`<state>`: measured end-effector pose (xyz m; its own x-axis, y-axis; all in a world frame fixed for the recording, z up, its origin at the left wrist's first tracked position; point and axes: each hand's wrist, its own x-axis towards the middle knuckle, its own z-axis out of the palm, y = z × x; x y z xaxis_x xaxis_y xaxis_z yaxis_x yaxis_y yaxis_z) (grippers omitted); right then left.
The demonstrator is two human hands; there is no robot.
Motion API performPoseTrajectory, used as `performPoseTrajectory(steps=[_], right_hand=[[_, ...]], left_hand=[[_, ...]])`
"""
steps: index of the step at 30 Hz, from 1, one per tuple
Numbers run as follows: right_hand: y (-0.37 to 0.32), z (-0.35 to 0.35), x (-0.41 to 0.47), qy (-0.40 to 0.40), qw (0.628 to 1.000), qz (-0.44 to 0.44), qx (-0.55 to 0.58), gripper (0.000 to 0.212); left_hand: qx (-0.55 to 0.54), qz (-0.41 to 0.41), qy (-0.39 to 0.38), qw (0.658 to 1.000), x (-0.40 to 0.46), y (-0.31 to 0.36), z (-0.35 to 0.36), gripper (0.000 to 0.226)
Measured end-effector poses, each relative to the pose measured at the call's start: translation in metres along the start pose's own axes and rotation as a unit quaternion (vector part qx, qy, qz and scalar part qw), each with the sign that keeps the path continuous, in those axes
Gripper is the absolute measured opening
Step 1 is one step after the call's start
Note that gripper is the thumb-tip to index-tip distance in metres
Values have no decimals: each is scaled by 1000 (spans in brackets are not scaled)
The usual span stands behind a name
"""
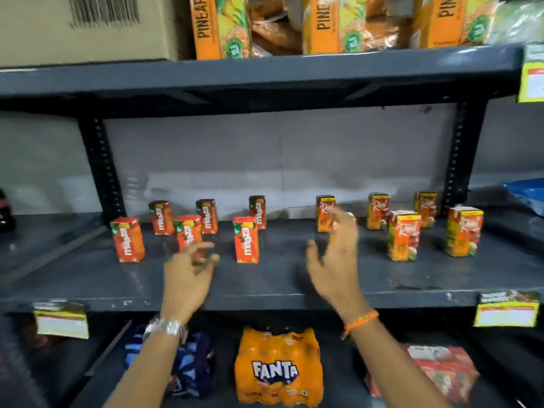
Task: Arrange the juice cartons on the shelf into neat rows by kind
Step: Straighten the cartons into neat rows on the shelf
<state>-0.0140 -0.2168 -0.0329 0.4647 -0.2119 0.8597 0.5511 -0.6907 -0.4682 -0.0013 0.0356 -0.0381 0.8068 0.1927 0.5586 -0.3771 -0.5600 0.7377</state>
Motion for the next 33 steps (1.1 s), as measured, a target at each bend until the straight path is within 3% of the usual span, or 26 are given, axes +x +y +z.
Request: performPoseTrajectory(steps=[2,3,5,7,9,12,20,28,33], right_hand=[[-15,33,3,-164,984,67,7,75],[-22,47,6,-230,968,98,-7,80],[-28,71,15,-320,934,155,-47,86],[-27,82,25,-359,910,200,-54,78],[-19,86,30,-359,907,215,-42,58],[-34,109,15,-361,912,188,-44,42],[-21,112,18,-307,923,216,-86,42],[-25,106,12,-319,920,207,-96,44],[-26,106,11,-326,918,206,-88,47]], left_hand=[[13,-83,49,995,35,-33,-9,30],[34,-115,35,992,54,-53,-13,36],[111,-138,-49,983,84,-86,-19,55],[101,-128,-140,977,102,-94,-18,54],[64,-92,-184,977,104,-84,-16,41],[27,-108,-187,976,101,-102,-35,38],[103,-67,-128,984,96,-95,-24,35],[96,-79,-128,984,88,-89,-28,49],[93,-67,-126,985,90,-93,-25,40]])
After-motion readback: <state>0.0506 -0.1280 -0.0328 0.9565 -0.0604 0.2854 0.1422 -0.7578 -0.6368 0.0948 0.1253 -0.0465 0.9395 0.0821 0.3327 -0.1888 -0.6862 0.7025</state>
